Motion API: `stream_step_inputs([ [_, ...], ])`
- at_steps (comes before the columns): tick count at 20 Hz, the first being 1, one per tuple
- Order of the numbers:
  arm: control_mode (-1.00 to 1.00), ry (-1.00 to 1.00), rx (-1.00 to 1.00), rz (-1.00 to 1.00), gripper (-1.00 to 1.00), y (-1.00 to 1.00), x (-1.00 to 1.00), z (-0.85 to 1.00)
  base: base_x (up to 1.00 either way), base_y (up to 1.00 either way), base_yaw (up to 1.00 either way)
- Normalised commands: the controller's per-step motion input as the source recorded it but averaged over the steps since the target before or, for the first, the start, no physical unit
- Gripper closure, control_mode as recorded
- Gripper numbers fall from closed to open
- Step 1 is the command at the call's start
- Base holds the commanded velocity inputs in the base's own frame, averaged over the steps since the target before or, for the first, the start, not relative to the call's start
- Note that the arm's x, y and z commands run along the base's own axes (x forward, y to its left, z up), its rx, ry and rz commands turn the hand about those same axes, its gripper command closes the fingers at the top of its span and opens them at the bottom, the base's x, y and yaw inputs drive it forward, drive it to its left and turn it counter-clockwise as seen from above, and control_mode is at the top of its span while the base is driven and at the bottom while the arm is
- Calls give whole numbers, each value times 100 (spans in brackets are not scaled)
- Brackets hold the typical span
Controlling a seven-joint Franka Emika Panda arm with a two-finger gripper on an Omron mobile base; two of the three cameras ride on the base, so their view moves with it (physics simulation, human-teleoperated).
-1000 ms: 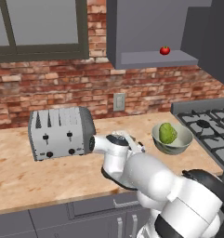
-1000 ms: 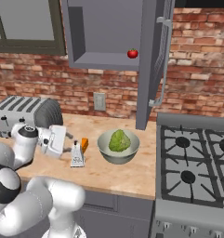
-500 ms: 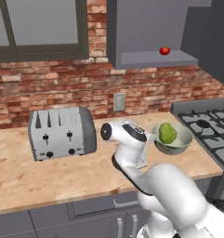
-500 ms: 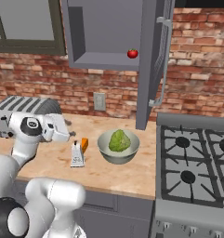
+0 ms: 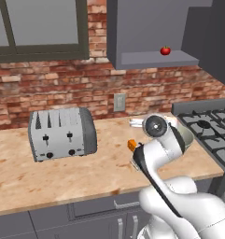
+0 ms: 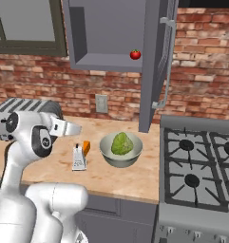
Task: Pick the cheese from the fridge and the cheese grater from the cabinet and place them next to the salad bowl.
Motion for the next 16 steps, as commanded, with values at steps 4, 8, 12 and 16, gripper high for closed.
stream_step_inputs([
  [4,-100,9,0,36,-100,-20,-79,77,0,0,0],
  [8,-100,5,2,25,-100,-21,-95,63,0,0,0],
  [12,-100,0,1,14,-100,-28,-99,78,0,0,0],
  [16,-100,-9,0,7,-100,-7,-100,25,0,0,0],
])
